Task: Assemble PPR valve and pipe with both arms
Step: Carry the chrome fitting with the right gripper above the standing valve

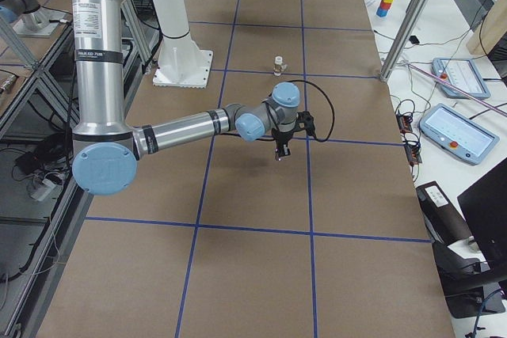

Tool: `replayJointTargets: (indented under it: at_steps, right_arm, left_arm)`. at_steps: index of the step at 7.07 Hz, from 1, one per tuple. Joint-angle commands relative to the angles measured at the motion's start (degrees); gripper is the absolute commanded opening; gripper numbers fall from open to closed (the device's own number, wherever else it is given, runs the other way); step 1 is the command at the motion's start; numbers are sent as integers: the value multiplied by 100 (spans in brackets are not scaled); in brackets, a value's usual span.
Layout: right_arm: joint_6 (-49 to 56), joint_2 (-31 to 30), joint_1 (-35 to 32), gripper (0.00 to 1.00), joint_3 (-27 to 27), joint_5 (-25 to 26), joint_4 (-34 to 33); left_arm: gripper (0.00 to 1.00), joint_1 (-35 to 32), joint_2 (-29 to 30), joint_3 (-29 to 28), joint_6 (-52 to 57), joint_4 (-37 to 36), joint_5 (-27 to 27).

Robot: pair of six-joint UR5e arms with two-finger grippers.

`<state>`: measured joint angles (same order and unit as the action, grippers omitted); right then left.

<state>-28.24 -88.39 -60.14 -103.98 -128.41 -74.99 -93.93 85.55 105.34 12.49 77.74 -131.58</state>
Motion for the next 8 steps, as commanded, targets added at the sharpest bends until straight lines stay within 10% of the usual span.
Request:
replayJointTargets:
  at_steps: [1, 4, 8]
  right_arm:
    - [-697, 697, 11, 0, -507, -61, -987]
    - [-1636, 1971, 457, 0, -904, -80, -2377]
    - [-3851, 3402, 1731, 0, -337, 824, -2397]
  left_arm:
    - [100, -90, -275, 13, -780, 74, -191]
    - [100, -82, -267, 84, -1161, 144, -473]
    - [100, -64, -258, 49, -1178, 259, -473]
